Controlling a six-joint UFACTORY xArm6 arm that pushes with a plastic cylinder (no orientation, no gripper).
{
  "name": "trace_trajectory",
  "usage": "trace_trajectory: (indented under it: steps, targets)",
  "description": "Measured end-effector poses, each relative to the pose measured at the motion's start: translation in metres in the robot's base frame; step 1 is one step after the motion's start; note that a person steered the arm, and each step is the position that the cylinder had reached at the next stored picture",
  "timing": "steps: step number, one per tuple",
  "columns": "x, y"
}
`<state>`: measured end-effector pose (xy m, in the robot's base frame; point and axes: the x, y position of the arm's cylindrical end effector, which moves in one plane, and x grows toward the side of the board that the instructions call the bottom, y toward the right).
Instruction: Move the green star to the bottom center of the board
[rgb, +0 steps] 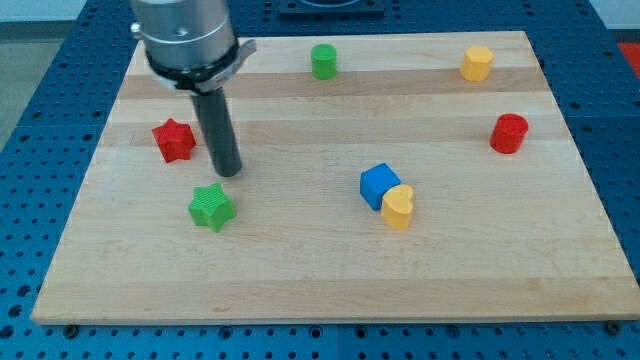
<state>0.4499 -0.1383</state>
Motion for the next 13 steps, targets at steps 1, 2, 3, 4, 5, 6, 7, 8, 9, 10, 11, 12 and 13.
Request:
trace_trajectory:
  steps: [1,2,3,4,5,6,7,8,9,10,11,12,13]
  targets:
    - [0.005,-0.019]
    - [0.005,-0.029]
    - [0.027,0.002]
    - [0.055,0.058]
    - [0.057,0.069]
    - [0.049,0.055]
    - [0.005,0.033]
    - [0.013,-0.016]
    - [0.034,-0.053]
    - [0.038,-0.051]
    - [0.051,-0.009]
    - [0.051,0.036]
    - [0.051,0.046]
